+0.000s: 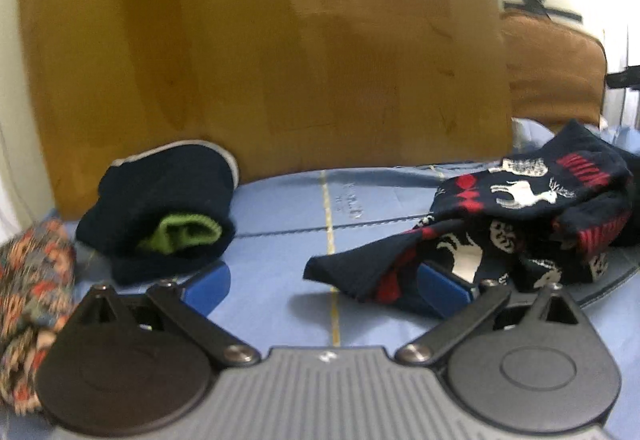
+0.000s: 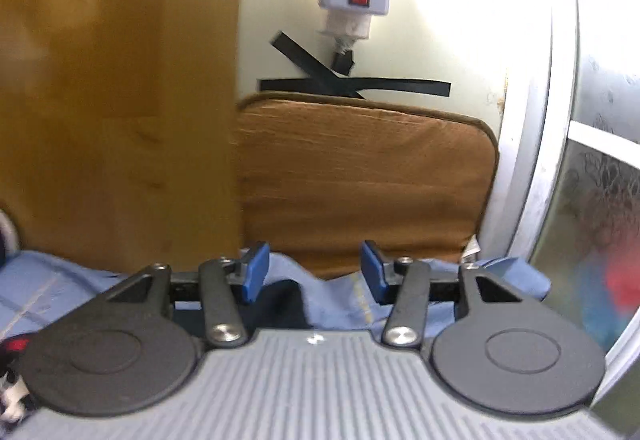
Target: Fold small clothes
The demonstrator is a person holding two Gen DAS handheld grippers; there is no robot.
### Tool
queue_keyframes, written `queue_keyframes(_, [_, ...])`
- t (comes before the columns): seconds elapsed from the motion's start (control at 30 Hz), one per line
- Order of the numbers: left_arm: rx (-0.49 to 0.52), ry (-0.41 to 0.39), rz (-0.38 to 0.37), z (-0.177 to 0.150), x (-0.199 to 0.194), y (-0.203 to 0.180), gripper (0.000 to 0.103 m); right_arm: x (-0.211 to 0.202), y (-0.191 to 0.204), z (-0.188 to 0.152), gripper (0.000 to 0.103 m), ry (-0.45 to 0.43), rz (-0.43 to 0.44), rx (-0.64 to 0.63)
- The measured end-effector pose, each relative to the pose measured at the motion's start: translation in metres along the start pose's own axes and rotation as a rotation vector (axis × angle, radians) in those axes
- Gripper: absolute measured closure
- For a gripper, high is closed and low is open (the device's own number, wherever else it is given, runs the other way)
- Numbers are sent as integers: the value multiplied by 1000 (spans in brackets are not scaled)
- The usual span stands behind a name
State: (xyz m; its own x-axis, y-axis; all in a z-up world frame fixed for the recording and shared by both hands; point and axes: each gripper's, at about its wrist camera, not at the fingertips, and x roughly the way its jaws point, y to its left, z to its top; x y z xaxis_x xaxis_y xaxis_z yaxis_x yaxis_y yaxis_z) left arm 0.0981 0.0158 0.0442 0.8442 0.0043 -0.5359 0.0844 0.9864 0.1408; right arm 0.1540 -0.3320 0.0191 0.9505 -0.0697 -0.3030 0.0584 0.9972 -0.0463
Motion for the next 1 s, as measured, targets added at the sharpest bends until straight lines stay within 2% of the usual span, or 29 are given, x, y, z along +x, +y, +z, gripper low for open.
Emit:
queue_keyframes(0.1, [57, 9, 2, 6, 18, -15, 0, -32, 4, -23, 46, -15, 102, -36])
queue_keyframes(0.17, [102, -6, 5, 11, 29, -27, 0, -44, 10, -40, 40, 23, 174, -45])
queue_keyframes(0.27, [222, -58, 33, 14, 43, -52, 0, -56, 17, -61, 32, 89, 284, -11])
queue_keyframes(0.3, [258, -67, 34, 14, 48, -60, 0, -57, 20, -68, 28, 115, 314, 4])
queue_keyframes(0.47, [370, -119, 6, 21, 67, -98, 3, -42, 36, -86, 28, 201, 395, 104])
queue_keyframes(0.53, [379, -134, -20, 29, 72, -110, 21, -40, 42, -91, 28, 202, 401, 140])
queue_keyframes(0.6, [365, -143, -13, 40, 77, -118, 67, -37, 46, -92, 28, 203, 406, 170])
queue_keyframes(0.67, [304, -144, -7, 54, 80, -114, 95, -35, 50, -93, 28, 198, 406, 188])
queue_keyframes(0.73, [186, -144, -14, 73, 80, -97, 96, -38, 53, -94, 28, 188, 406, 188])
queue_keyframes(0.8, [100, -182, -30, 87, 69, -78, 96, -40, 59, -93, 28, 173, 411, 177])
queue_keyframes(0.87, [46, -244, -38, 97, 48, -62, 96, -44, 64, -93, 26, 158, 417, 155])
queue_keyframes(0.93, [1, -304, -42, 103, 24, -49, 96, -47, 73, -92, 18, 140, 418, 131])
queue_keyframes(1.0, [-56, -370, -55, 110, -5, -35, 96, -48, 82, -91, 18, 132, 416, 123])
